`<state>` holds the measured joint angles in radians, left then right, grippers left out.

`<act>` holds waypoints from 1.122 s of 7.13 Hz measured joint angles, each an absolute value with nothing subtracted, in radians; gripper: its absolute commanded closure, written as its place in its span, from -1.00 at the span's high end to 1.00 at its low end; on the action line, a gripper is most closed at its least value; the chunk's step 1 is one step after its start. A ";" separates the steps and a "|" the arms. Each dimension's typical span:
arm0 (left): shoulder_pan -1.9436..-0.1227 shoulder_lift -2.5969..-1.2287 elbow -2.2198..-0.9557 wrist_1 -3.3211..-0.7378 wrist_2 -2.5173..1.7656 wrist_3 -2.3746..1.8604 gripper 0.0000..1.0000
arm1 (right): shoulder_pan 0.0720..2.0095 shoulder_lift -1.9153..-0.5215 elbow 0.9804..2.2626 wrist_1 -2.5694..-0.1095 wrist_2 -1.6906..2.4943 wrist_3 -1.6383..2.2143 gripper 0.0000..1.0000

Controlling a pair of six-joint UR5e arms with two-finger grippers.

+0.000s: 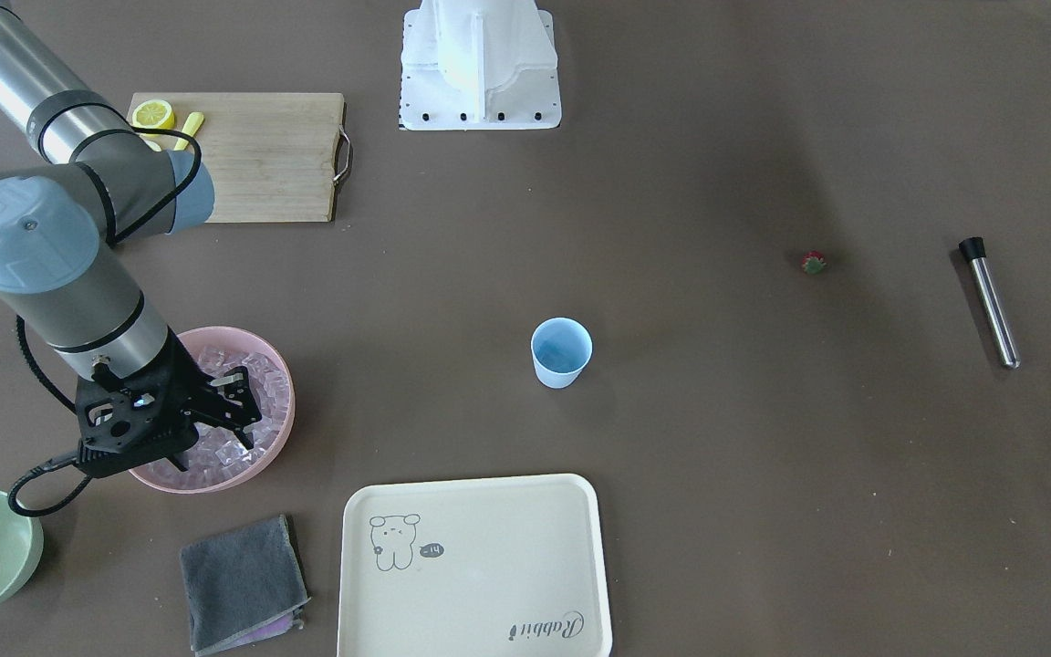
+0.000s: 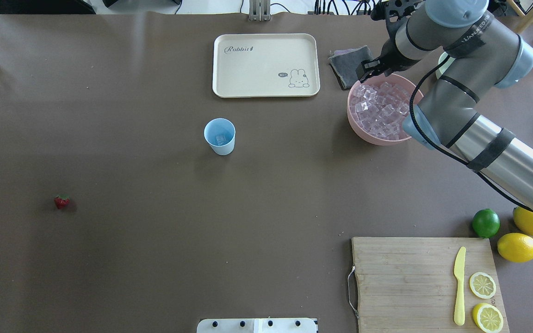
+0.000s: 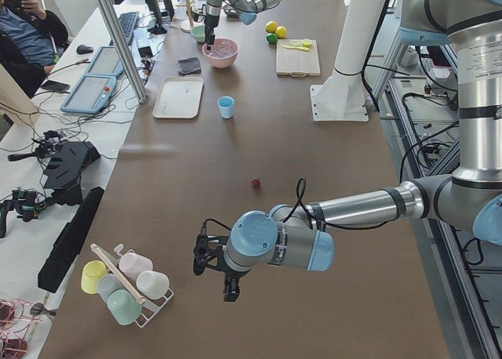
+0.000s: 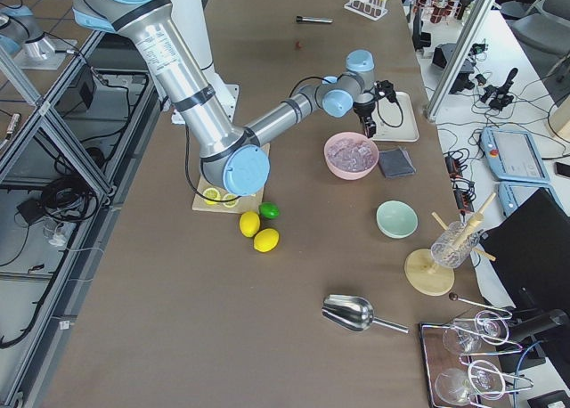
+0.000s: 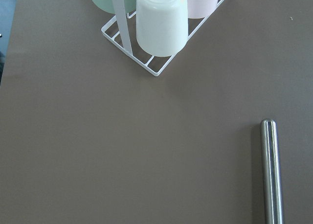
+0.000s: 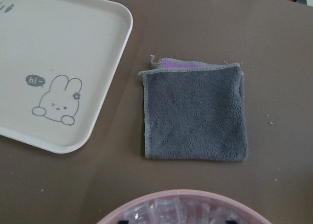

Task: Mash ice and strawberries in cup
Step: 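Lower the right gripper into the bowl and grasp a third ice cube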

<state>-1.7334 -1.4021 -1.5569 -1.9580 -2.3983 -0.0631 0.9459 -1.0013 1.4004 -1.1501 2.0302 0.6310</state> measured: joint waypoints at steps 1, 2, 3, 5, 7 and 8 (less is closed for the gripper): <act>-1.734 -1.401 -1.559 -1.958 -2.399 -0.063 0.97 | 0.954 -1.012 1.349 -1.071 2.041 0.620 0.41; -1.734 -1.400 -1.562 -1.959 -2.399 -0.064 0.97 | 0.958 -1.015 1.332 -1.033 2.061 0.618 0.41; -1.734 -1.401 -1.563 -1.959 -2.399 -0.065 0.97 | 0.960 -1.016 1.334 -1.020 2.092 0.618 0.41; -1.733 -1.403 -1.563 -1.959 -2.398 -0.067 0.97 | 0.958 -1.025 1.347 -1.016 2.115 0.622 0.35; -1.733 -1.404 -1.569 -1.958 -2.398 -0.069 0.97 | 0.946 -1.038 1.350 -1.016 2.119 0.623 0.21; -1.733 -1.404 -1.573 -1.958 -2.398 -0.069 0.97 | 0.940 -1.041 1.352 -1.017 2.120 0.624 0.05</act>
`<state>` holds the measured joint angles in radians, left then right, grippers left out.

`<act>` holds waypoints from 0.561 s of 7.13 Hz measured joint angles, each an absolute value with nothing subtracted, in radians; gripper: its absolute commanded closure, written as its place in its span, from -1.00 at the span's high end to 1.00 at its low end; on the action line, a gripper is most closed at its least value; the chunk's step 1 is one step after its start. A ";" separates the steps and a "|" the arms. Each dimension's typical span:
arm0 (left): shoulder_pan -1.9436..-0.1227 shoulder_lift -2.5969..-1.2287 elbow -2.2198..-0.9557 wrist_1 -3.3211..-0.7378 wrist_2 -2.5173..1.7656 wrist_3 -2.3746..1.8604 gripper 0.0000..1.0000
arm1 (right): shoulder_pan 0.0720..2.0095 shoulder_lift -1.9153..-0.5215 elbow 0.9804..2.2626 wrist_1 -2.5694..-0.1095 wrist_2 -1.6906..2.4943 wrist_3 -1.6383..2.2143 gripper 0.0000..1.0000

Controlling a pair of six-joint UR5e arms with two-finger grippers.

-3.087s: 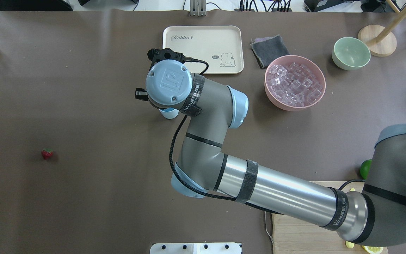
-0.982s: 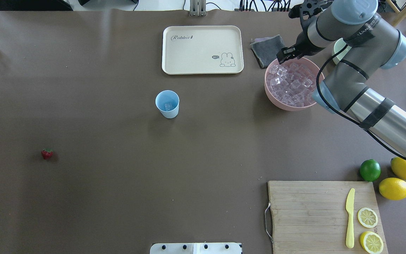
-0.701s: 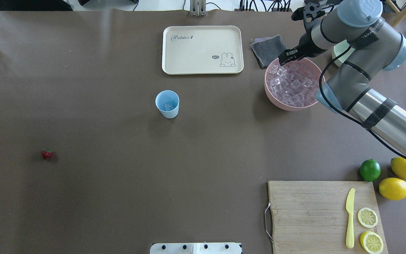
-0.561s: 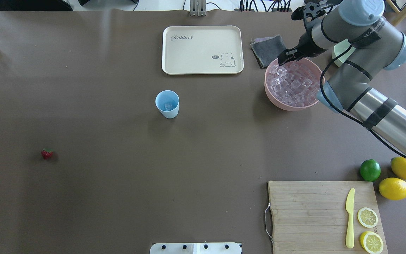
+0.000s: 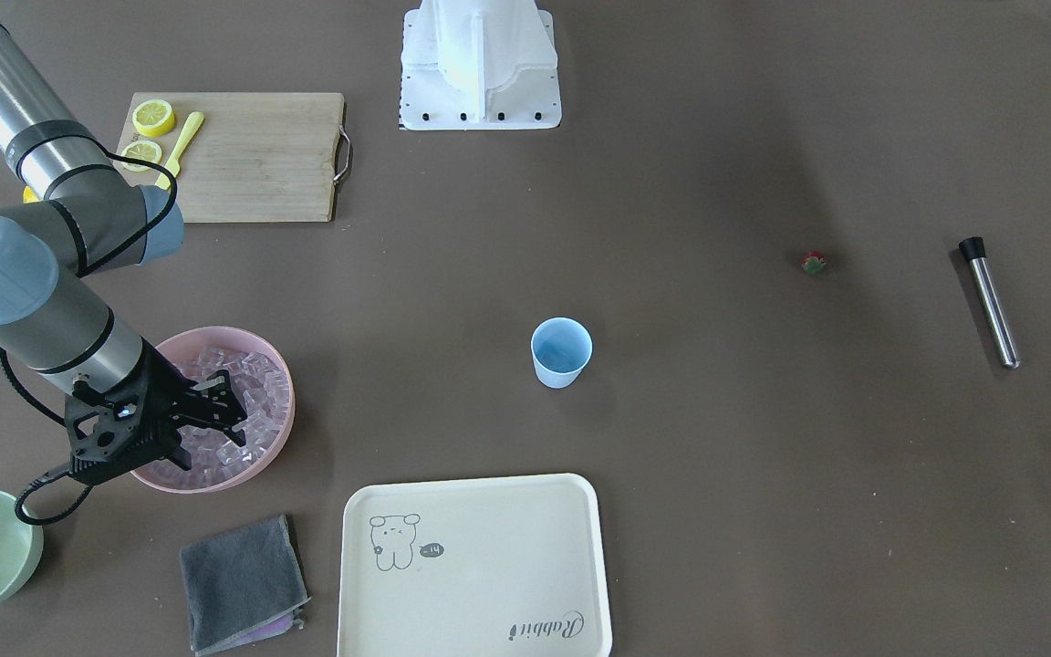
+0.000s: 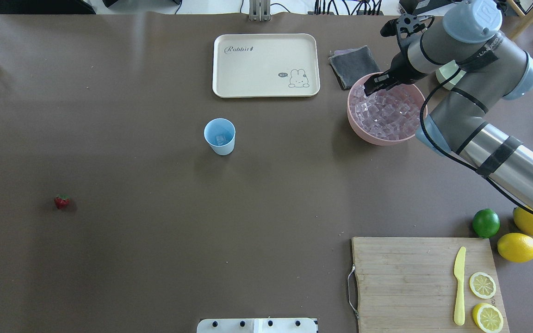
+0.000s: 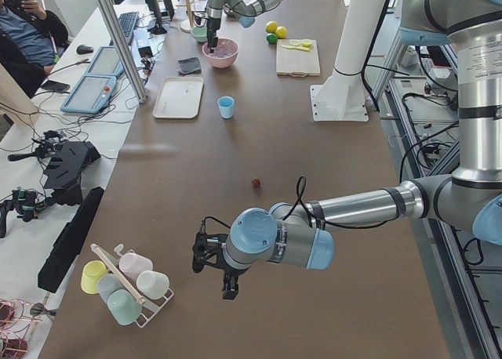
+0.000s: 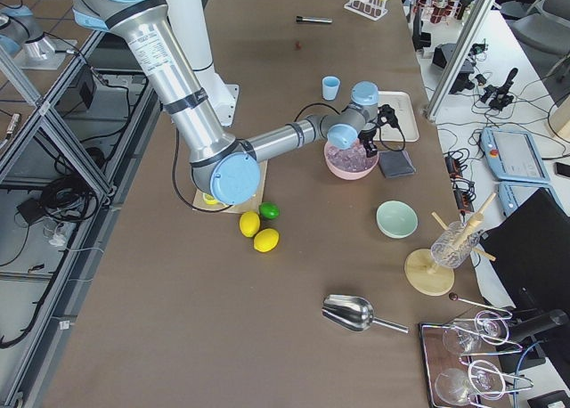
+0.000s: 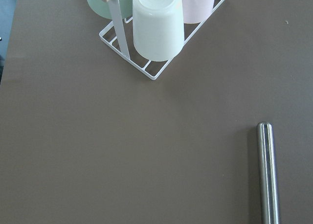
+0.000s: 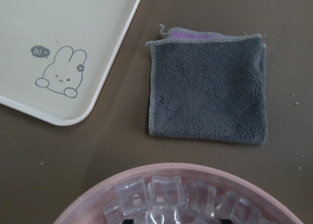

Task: Mash ice and strawberries in cup
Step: 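Lower the right gripper into the bowl and grasp a third ice cube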

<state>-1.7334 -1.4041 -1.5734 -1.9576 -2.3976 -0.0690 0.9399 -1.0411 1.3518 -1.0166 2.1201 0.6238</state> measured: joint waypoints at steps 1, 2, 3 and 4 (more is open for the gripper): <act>-1.733 -1.403 -1.575 -1.957 -2.398 -0.069 0.97 | 0.935 -1.046 1.353 -1.016 2.119 0.624 -0.12; -1.733 -1.402 -1.576 -1.957 -2.398 -0.069 0.97 | 0.930 -1.049 1.352 -1.015 2.117 0.624 -0.29; -1.733 -1.401 -1.578 -1.957 -2.398 -0.069 0.97 | 0.928 -1.049 1.351 -1.016 2.115 0.624 -0.46; -1.733 -1.401 -1.578 -1.957 -2.398 -0.069 0.97 | 0.926 -1.048 1.350 -1.017 2.114 0.623 -0.57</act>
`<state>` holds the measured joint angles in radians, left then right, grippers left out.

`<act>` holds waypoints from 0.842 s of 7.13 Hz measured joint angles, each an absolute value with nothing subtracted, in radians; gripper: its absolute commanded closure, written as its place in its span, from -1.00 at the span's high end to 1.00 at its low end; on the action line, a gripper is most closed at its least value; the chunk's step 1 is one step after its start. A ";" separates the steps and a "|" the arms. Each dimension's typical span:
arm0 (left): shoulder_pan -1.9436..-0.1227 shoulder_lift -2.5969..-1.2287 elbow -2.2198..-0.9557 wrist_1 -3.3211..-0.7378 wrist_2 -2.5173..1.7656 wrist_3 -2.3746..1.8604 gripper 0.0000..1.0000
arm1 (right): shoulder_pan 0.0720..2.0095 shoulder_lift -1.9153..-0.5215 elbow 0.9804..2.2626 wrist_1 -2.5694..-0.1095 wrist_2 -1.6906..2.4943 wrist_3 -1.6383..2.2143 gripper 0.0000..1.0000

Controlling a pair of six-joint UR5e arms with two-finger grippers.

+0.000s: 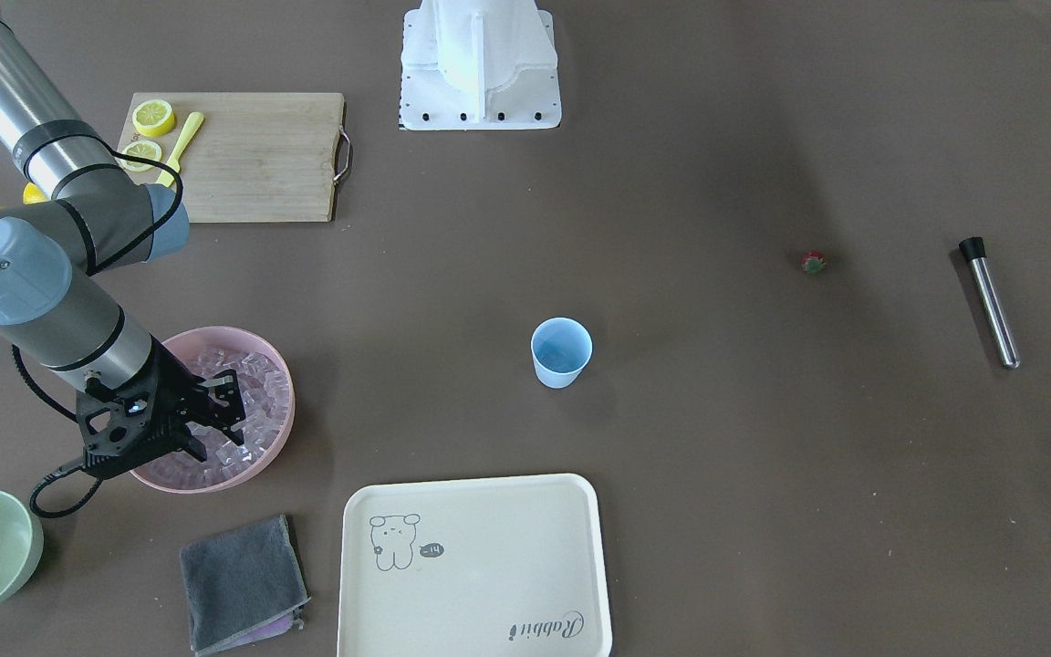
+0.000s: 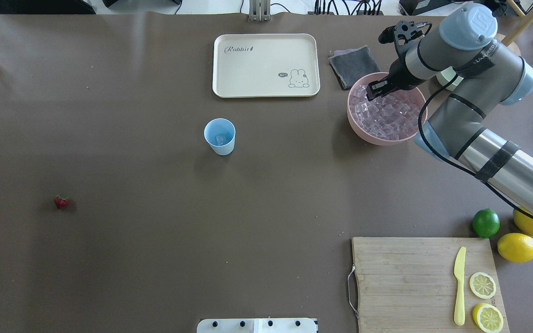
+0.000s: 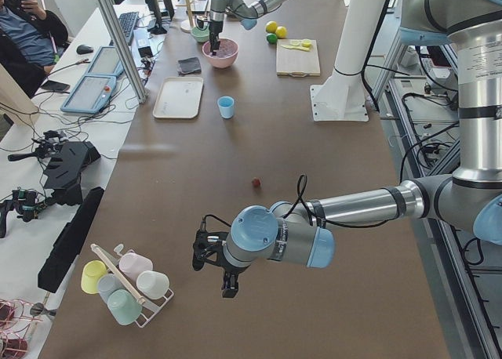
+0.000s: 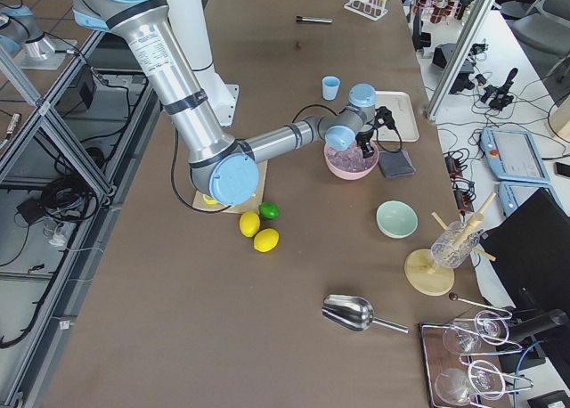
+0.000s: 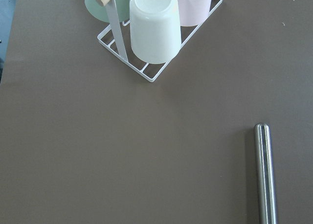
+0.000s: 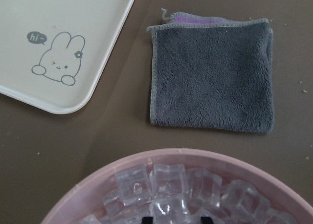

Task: Mash ice and strawberries in cup
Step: 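Lower the right gripper into the bowl and grasp a third ice cube, then carry the ice cube with the right gripper over the cup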

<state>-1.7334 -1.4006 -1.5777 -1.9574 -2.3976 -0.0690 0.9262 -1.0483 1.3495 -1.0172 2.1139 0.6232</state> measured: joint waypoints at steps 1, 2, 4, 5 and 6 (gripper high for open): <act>-1.733 -1.401 -1.578 -1.957 -2.398 -0.069 0.97 | 0.925 -1.047 1.349 -1.019 2.114 0.624 -0.61; -1.733 -1.401 -1.577 -1.957 -2.398 -0.069 0.97 | 0.924 -1.047 1.350 -1.023 2.116 0.631 -0.61; -1.733 -1.401 -1.577 -1.957 -2.398 -0.069 0.97 | 0.936 -1.039 1.372 -1.036 2.137 0.664 -0.61; -1.733 -1.402 -1.577 -1.957 -2.398 -0.069 0.97 | 0.955 -1.027 1.417 -1.087 2.172 0.681 -0.61; -1.732 -1.402 -1.577 -1.957 -2.398 -0.069 0.97 | 0.966 -1.001 1.478 -1.181 2.195 0.704 -0.61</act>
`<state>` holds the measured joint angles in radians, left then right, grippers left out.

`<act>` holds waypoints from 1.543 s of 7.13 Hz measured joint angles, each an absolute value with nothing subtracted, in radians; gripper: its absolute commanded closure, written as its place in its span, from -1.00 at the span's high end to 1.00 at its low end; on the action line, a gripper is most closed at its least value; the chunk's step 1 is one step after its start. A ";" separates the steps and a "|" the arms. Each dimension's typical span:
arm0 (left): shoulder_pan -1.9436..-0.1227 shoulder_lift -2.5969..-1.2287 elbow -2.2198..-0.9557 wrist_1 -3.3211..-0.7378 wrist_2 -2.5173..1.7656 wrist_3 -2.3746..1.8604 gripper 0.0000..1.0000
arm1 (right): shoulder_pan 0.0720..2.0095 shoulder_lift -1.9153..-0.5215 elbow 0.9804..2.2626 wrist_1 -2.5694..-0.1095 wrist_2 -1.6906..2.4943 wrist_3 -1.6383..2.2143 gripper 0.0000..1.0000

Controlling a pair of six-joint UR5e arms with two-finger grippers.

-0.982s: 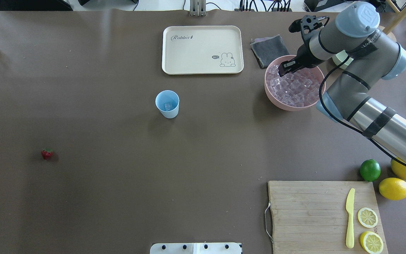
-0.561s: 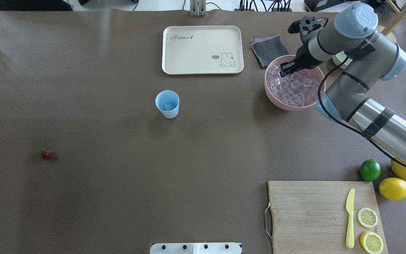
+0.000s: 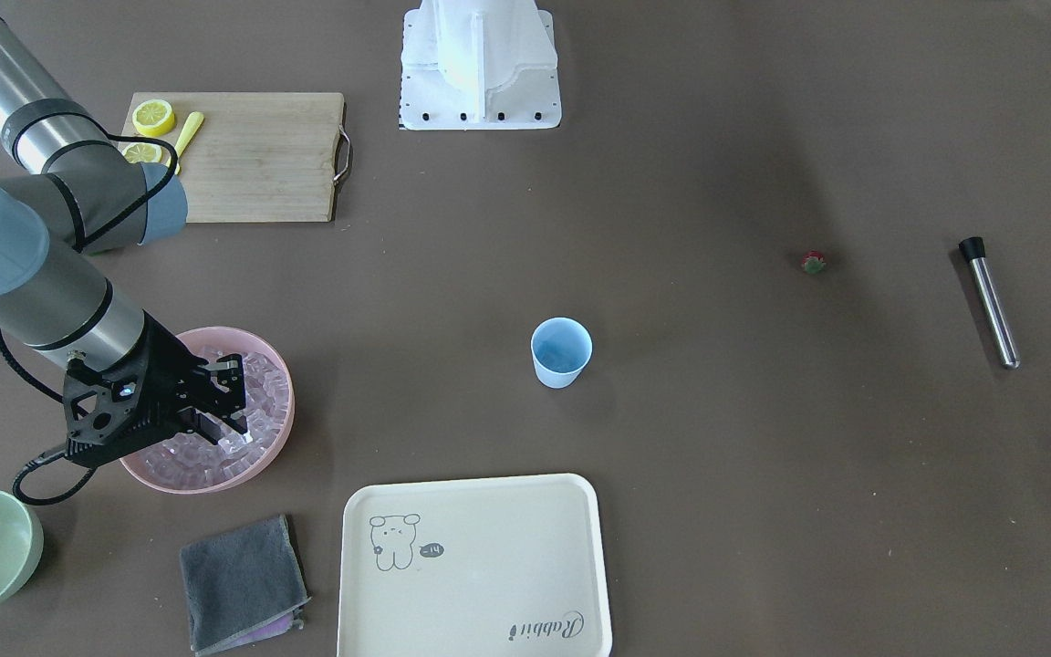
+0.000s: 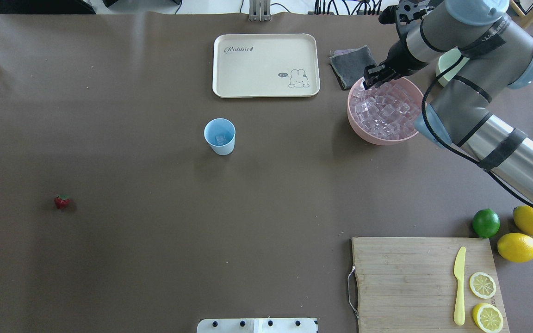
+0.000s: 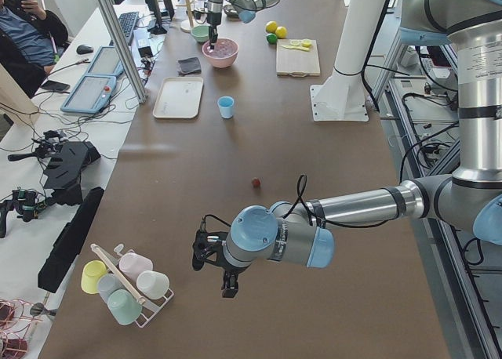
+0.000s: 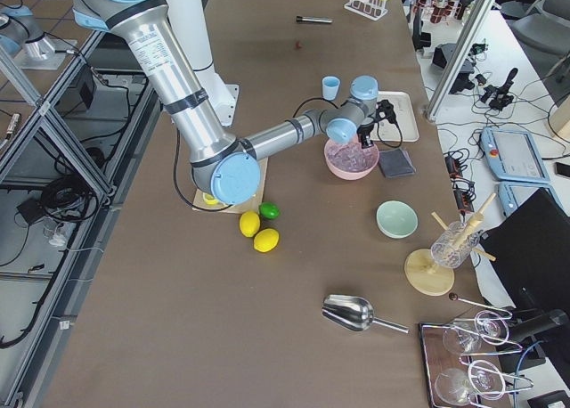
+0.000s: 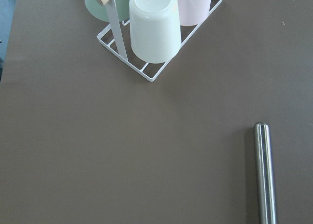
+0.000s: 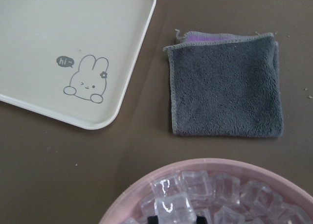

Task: Mash ice and strawberries in cup
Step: 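Carry the ice cube with the right gripper over the cup, then release the ice cube into the cup and retract the right arm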

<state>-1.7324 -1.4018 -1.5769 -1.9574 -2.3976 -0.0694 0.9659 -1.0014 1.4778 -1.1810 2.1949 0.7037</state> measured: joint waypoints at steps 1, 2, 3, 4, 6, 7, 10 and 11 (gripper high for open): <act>-1.732 -1.402 -1.577 -1.957 -2.398 -0.070 0.97 | 0.947 -0.958 1.520 -1.260 2.190 0.775 -0.61; -1.732 -1.403 -1.578 -1.957 -2.398 -0.070 0.97 | 0.883 -0.897 1.535 -1.293 2.136 0.900 -0.61; -1.731 -1.405 -1.578 -1.956 -2.398 -0.071 0.97 | 0.794 -0.828 1.536 -1.305 2.043 1.027 -0.61; -1.731 -1.407 -1.579 -1.956 -2.398 -0.072 0.97 | 0.705 -0.761 1.532 -1.308 1.929 1.151 -0.60; -1.730 -1.410 -1.580 -1.956 -2.399 -0.072 0.97 | 0.569 -0.662 1.477 -1.276 1.729 1.297 -0.60; -1.730 -1.410 -1.580 -1.956 -2.399 -0.072 0.97 | 0.524 -0.640 1.430 -1.226 1.663 1.329 -0.60; -1.731 -1.410 -1.580 -1.957 -2.398 -0.071 0.97 | 0.486 -0.631 1.372 -1.154 1.601 1.355 -0.11; -1.731 -1.411 -1.580 -1.957 -2.398 -0.071 0.97 | 0.484 -0.633 1.371 -1.156 1.599 1.352 0.12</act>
